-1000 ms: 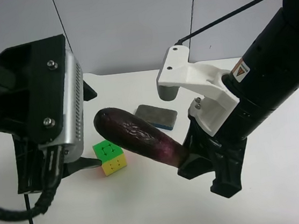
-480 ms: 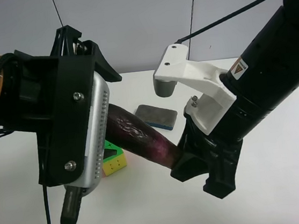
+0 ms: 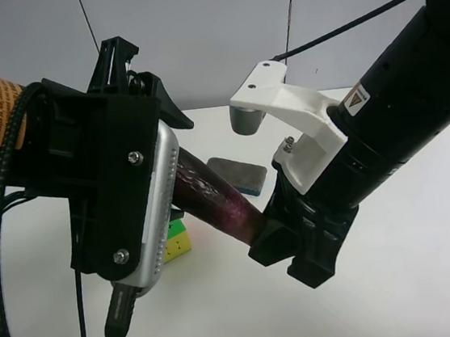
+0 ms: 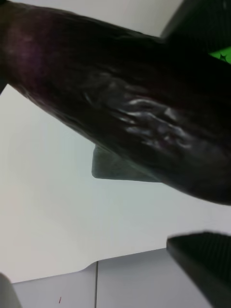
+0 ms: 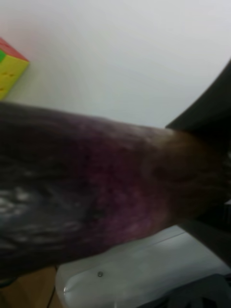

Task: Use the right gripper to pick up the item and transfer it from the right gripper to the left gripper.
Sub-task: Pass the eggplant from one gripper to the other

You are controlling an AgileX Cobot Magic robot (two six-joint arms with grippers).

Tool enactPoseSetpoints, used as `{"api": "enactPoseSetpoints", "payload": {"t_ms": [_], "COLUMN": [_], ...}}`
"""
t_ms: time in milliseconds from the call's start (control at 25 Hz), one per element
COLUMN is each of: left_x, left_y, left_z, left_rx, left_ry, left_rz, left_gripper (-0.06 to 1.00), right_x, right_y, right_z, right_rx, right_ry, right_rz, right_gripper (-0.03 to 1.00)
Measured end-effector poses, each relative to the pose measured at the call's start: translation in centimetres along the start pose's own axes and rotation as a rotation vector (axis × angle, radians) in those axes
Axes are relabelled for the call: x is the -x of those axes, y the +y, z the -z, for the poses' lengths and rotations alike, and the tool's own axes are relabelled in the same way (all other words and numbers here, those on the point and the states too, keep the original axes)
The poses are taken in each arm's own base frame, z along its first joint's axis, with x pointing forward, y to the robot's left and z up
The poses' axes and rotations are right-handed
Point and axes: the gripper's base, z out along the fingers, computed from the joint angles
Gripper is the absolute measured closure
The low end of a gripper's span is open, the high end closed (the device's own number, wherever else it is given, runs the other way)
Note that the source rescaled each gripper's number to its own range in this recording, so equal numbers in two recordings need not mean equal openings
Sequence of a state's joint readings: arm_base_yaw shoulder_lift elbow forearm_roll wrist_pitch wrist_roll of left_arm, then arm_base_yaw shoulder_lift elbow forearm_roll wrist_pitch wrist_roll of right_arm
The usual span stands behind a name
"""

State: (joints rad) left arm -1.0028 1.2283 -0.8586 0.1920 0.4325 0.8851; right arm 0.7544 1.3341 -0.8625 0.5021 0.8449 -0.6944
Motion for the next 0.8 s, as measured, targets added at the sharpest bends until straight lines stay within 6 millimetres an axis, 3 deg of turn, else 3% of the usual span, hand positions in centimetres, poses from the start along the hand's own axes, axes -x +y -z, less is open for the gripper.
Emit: {"api": "enactPoseSetpoints", "payload": {"t_ms": [80,120,600,640,680,800], "left_x": [-0.03,-0.04,-0.05,-0.03,-0.01,-0.01], "left_y": [-0.03,-0.03,-0.04,-0.02,0.00,0.00], "left_z": [-0.02,-0.02,-0.03,-0.03,-0.03,-0.03], "left_rx": [-0.003,-0.004,-0.005,-0.002,0.000,0.000], "left_ry": [0.003,0.005,0.005,0.003,0.001,0.001], "left_rz": [-0.004,-0.011,-0.022,-0.022,-0.021,-0.021], "left_gripper": [0.84,0.92,0.92,0.92,0.92,0.92], "right_x": [0.04,0.07,0.06,0.06,0.06,0.14], "right_y": [-0.03,-0.06,-0.08,-0.08,-0.08,-0.15], "right_z": [0.00,0.00,0.00,0.00,0.00,0.00], "right_rx": [-0.003,-0.006,-0.008,-0.008,-0.008,-0.016], "right_ry": [-0.004,-0.008,-0.006,-0.006,-0.006,-0.017], "right_rz": [-0.001,-0.005,-0.031,-0.035,-0.048,-0.085], "right_gripper": [0.97,0.97,0.97,0.93,0.81,0.24]}}
